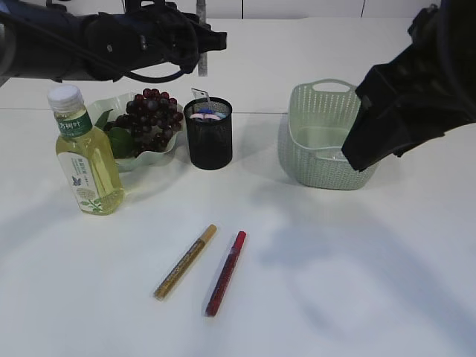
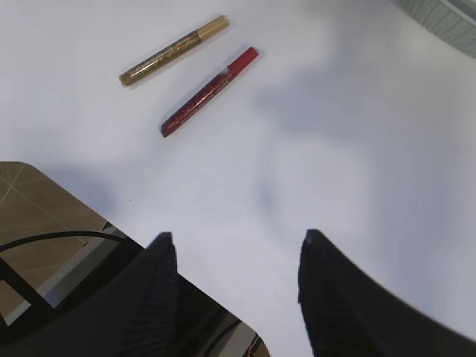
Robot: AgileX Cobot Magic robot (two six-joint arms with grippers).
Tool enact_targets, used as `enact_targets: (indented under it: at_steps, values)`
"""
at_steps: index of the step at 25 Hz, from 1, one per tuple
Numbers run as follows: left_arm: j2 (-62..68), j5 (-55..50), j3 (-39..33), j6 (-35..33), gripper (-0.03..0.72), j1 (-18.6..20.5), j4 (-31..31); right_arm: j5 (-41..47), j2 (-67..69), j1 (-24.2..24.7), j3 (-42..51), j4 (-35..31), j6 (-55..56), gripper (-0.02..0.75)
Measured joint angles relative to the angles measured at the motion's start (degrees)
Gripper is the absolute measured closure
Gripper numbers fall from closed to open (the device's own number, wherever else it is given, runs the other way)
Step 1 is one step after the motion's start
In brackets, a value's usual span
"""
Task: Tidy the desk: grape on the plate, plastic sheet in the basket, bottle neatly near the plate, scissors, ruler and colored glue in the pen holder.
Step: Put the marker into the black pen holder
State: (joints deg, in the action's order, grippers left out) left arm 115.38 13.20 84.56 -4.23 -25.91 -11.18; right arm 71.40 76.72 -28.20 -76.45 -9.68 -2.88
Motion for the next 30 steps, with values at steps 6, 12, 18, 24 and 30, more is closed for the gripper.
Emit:
enact_targets:
  at_steps: [6, 12, 18, 24, 30]
  values:
    - [4.09, 5.62, 0.43, 0.51, 0.597, 0.00, -0.92, 0.00, 0.00, 0.00, 0.00, 0.22, 0.00, 0.320]
    - [6.68, 7.71, 2.29, 0.63, 0.596, 0.00, -1.04, 0.00, 0.00, 0.00, 0.00, 0.93, 0.00, 0.321]
    - [9.01, 8.47, 3.25, 0.66, 0.592, 0.00, -1.14, 0.00, 0.00, 0.00, 0.00, 1.83, 0.00, 0.321]
    - [9.25, 8.54, 3.25, 0.66, 0.587, 0.00, -1.14, 0.00, 0.00, 0.00, 0.00, 1.83, 0.00, 0.321]
    - [9.25, 8.54, 3.25, 0.75, 0.578, 0.00, -1.14, 0.00, 0.00, 0.00, 0.00, 1.83, 0.00, 0.321]
